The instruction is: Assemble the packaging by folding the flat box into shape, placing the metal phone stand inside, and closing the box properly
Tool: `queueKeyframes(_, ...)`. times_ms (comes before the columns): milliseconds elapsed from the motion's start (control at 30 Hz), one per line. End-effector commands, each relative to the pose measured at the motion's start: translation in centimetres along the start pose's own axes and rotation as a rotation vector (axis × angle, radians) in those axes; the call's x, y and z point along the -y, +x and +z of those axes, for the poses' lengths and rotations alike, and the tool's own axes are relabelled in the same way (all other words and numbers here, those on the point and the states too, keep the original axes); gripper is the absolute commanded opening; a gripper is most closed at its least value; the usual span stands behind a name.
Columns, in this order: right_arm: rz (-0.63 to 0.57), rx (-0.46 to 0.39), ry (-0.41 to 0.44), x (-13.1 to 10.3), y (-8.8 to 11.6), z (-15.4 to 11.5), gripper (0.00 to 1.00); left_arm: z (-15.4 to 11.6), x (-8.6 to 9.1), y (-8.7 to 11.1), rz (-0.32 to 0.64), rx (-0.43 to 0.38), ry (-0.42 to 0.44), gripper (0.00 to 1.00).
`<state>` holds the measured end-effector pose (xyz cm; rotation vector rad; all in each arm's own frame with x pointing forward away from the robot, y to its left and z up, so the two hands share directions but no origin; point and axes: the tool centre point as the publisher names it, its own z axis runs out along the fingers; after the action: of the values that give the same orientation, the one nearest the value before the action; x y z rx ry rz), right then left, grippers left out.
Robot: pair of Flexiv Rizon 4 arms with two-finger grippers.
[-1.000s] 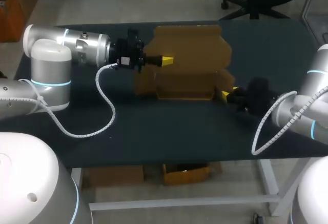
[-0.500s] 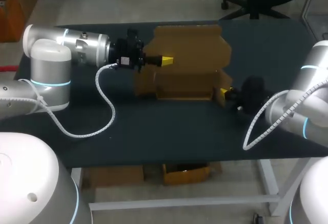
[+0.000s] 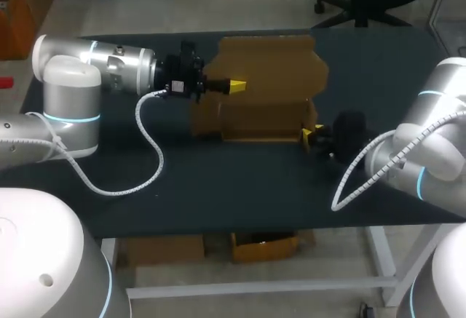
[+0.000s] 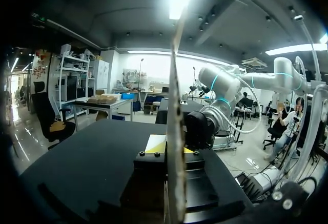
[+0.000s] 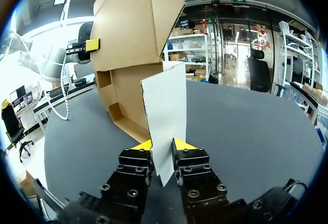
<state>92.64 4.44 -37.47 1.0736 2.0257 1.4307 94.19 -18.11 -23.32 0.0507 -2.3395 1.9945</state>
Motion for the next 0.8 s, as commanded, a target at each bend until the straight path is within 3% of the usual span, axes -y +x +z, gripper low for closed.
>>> queueKeyframes(33, 0.002, 0.097, 0.002, 0.1, 0.9, 0.8, 0.25, 0.2, -0.4, 0.0, 0.0, -0.002, 0.002, 0.0)
queueKeyframes(533, 0.014, 0.108, 0.008, 0.7, 2.7, 0.2, 0.4, 0.2, -0.4, 0.0, 0.0, -0.002, 0.002, 0.0)
queueKeyframes(800, 0.028, 0.12, 0.003, 1.4, 3.0, -1.3, 0.46, 0.2, -0.4, 0.0, 0.0, -0.002, 0.002, 0.0)
